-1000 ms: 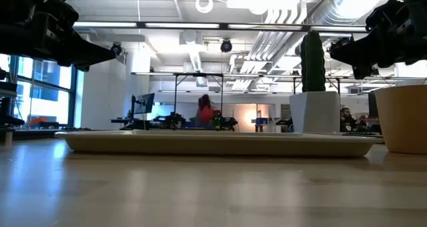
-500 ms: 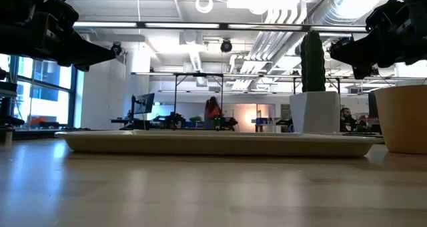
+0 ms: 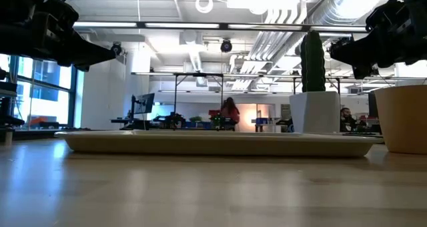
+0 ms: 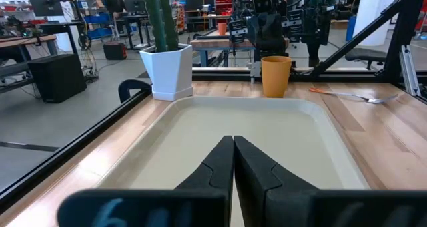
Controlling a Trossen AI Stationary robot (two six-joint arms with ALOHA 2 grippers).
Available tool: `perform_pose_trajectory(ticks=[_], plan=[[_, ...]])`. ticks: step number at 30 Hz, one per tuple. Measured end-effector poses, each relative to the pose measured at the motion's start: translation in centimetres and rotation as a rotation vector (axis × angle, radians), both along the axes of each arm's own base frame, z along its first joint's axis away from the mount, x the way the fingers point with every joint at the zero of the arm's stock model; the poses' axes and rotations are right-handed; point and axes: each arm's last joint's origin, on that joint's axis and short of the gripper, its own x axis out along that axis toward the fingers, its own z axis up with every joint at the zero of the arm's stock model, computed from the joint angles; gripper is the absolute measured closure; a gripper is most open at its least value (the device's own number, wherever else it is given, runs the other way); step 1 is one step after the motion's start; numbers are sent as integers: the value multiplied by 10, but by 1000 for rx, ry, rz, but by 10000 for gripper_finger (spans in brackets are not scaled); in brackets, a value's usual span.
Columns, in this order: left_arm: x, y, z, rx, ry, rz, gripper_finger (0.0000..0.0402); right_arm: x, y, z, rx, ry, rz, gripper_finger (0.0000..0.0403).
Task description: Pick and place plate/cup/fork/spoon on tray
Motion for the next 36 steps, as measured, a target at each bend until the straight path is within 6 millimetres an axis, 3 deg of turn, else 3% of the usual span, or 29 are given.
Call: perform_pose_trajectory(ticks=[5, 11, 18, 23, 27, 36], plan=[[0, 0, 0, 0, 0, 0, 398, 0, 0, 0, -195, 20, 3, 361], [0, 0, 0, 0, 0, -4, 398, 0, 0, 1, -218, 9, 2, 361], [0, 1, 0, 24, 4, 20, 398, -2, -4, 19, 20, -214, -143, 361], [0, 2, 6, 191, -20, 76, 398, -5, -8, 28, 220, -362, -289, 361], [-1, 2, 10, 298, -35, 79, 398, -7, -12, 30, 232, -397, -413, 361], [-1, 2, 10, 291, -34, 79, 398, -10, -15, 29, 243, -415, -549, 361]])
